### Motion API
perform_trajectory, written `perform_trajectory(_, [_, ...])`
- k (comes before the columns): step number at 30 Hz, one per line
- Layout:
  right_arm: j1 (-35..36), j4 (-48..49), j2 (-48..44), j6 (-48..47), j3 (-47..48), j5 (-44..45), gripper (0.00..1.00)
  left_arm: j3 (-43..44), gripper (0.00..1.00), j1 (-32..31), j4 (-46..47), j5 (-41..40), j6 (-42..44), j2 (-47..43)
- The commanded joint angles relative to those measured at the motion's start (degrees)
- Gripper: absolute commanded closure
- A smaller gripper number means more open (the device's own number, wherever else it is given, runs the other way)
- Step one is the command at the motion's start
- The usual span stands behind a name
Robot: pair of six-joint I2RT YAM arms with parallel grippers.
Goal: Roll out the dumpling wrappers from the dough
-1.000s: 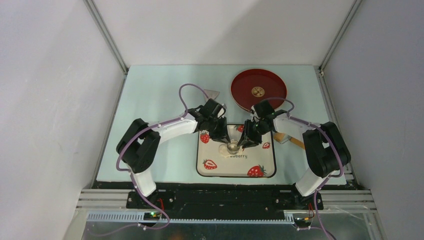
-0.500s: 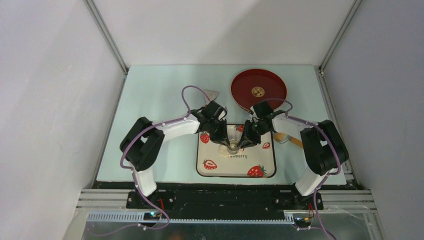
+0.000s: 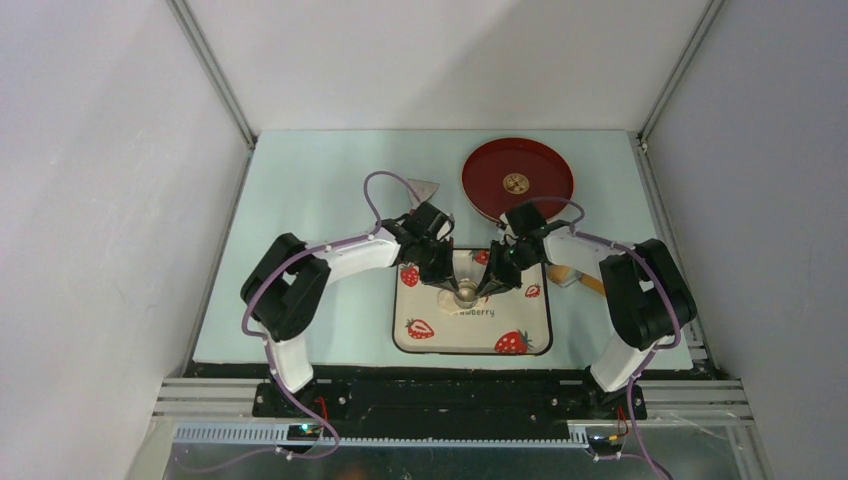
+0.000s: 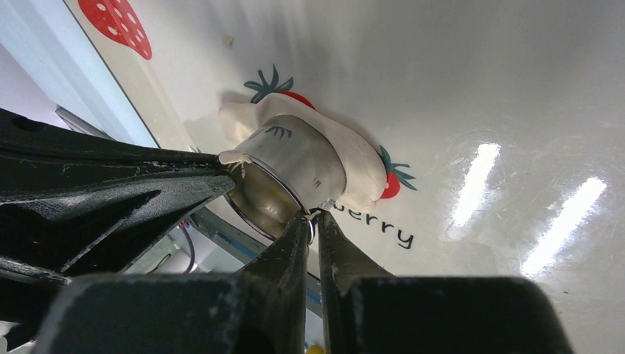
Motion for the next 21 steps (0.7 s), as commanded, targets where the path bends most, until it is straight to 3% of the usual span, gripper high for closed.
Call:
perform_trajectory(1, [1.2, 0.3, 1.2, -0.6, 2.0, 0.8, 1.00, 0.6, 1.00, -0.6, -1.2, 0.2, 1.6, 1.3])
perform_trajectory(21, [3.6, -1.9, 4.9, -0.5, 2.0, 7.0, 1.00, -0.4, 1.00, -1.2, -1.7, -1.3, 0.9, 3.5])
